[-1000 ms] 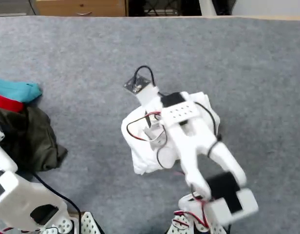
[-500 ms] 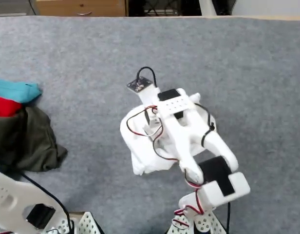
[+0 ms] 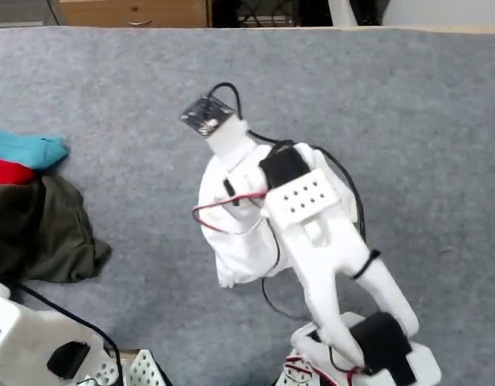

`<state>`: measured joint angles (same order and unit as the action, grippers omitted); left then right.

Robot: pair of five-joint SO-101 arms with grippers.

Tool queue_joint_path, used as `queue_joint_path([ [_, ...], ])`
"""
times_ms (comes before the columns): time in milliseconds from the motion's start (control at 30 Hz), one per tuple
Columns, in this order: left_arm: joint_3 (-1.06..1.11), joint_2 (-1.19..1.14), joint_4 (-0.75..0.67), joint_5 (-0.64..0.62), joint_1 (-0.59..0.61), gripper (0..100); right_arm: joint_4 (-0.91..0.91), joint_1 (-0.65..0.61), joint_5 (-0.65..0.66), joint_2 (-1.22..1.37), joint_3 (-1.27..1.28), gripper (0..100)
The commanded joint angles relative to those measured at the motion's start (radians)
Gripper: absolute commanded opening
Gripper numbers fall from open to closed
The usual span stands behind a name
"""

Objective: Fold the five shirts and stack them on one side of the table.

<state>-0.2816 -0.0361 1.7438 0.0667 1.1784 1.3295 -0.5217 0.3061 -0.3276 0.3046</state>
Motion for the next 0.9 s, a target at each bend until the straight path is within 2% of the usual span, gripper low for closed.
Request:
queue_joint_path([
  [0,-0.047,0.117,0.014,-0.011,-0.045,39,0.012,-0.052,-0.012,-0.087,-0.130,5.7],
  [200,-0.008,0.242,0.014,0.084,-0.179,40,0.005,-0.052,-0.012,-0.117,-0.262,5.6],
  [433,0.291,0.358,0.011,0.083,-0.498,39,-0.023,-0.011,-0.012,-0.096,-0.200,5.6],
  [600,0.498,0.354,-0.037,-0.021,-0.714,36,-0.103,0.163,-0.011,-0.024,-0.005,5.6],
  [733,0.591,0.353,-0.121,-0.051,-0.808,35,-0.064,0.334,0.002,0.025,0.104,5.6],
  [867,0.625,0.353,-0.195,-0.044,-0.855,36,0.021,0.517,0.157,0.074,0.140,5.7],
])
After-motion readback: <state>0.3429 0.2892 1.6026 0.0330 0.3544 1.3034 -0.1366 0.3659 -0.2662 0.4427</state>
